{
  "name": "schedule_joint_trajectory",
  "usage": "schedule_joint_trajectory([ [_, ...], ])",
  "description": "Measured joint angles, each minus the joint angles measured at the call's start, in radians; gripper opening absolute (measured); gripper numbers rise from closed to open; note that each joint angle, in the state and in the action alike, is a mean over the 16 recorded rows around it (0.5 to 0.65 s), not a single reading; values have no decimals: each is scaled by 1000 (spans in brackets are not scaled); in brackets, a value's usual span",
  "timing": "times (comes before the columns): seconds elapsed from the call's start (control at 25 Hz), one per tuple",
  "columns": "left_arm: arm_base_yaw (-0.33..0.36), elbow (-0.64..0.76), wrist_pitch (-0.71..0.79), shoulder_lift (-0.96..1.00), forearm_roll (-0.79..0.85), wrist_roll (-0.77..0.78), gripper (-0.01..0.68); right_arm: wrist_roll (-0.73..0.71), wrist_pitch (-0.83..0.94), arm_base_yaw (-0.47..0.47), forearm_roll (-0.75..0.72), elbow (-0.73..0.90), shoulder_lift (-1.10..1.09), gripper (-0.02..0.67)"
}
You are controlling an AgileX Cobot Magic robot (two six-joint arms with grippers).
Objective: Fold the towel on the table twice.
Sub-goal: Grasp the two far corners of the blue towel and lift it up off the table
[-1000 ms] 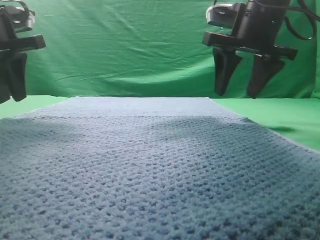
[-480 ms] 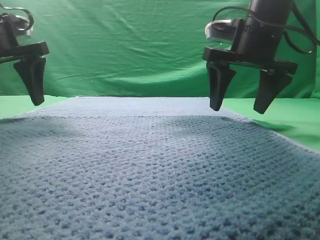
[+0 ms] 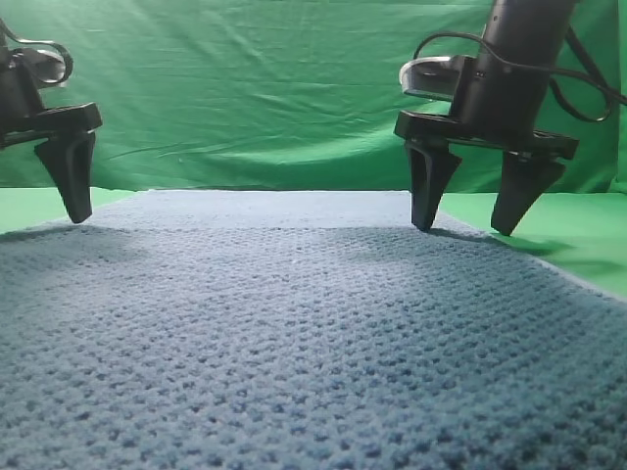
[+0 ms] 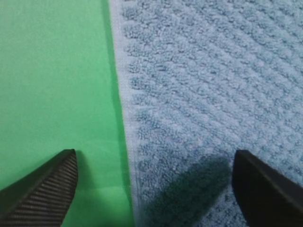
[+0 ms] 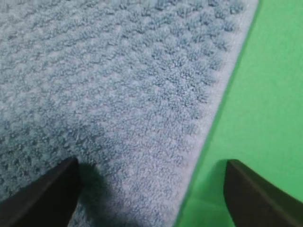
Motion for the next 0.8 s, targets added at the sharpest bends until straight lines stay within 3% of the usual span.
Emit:
schedule_joint_trajectory([
  [0.2, 4, -10, 29, 17, -45, 52, 462, -3, 6, 2, -7, -8, 11, 510],
  [0.56, 12, -38, 104, 55, -169, 157, 120, -10, 34, 10, -9, -31, 30, 196],
  [0.68, 13, -63, 142, 69, -188, 163, 42, -11, 50, 14, -7, -45, 32, 97],
  [0.8, 13, -101, 188, 80, -176, 148, 7, -10, 70, 17, -3, -64, 24, 27],
])
